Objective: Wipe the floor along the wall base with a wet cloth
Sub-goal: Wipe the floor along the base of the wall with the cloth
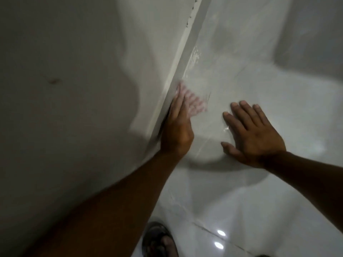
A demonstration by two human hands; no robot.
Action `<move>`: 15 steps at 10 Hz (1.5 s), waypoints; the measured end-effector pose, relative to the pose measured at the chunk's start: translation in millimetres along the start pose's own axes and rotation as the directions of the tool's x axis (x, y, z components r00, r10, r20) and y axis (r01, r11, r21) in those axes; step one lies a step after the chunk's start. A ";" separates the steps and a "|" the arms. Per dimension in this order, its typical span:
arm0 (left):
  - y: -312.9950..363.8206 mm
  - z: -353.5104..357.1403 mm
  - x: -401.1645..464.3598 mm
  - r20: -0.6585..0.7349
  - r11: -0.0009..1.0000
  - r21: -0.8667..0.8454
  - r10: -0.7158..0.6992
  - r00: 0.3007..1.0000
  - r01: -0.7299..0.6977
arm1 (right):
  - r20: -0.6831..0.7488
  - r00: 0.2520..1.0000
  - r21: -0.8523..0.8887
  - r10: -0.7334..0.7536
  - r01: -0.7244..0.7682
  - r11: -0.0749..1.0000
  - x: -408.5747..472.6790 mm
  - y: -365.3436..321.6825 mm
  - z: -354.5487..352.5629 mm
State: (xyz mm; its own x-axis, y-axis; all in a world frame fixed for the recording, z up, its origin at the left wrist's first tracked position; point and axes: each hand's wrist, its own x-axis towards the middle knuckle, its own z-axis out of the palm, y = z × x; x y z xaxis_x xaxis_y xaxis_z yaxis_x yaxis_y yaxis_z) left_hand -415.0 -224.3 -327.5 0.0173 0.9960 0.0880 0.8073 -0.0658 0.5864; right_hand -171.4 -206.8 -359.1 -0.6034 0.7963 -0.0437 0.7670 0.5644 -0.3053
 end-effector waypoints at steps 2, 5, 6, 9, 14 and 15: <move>-14.2 -3.8 -82.5 -0.018 0.989 0.119 -0.086 0.996 0.088 | 0.014 1.000 0.014 0.013 -0.013 1.000 -1.2 -1.0 -1.0; 1.2 23.3 88.0 -0.064 0.986 0.166 0.006 0.998 0.005 | 0.057 0.998 -0.010 0.032 -0.032 0.999 0.2 -5.2 -9.0; 5.0 23.5 88.7 -0.033 0.981 0.196 0.008 0.999 -0.001 | 0.065 0.997 -0.014 0.030 -0.029 0.999 0.6 -5.5 -11.0; 2.4 40.0 99.8 -0.116 0.963 0.263 -0.022 0.993 0.052 | 0.065 0.997 -0.010 0.027 -0.027 1.000 -0.1 -2.8 -5.2; 13.5 52.1 205.2 -0.021 0.975 0.215 0.070 0.997 -0.064 | 0.034 0.999 0.005 0.024 -0.024 1.000 -4.8 0.2 8.3; 12.3 54.2 206.5 0.009 0.960 0.256 0.115 0.993 -0.113 | 0.013 1.000 0.021 0.018 -0.019 1.000 -3.6 -0.5 6.0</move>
State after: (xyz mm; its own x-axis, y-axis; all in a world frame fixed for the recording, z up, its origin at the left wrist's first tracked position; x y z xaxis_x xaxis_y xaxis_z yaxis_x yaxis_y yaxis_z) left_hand -369.6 -16.1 -345.9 0.1153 0.9823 0.1476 0.9239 -0.1606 0.3472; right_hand -170.9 -211.2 -364.6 -0.5919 0.8036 -0.0615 0.7732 0.5447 -0.3247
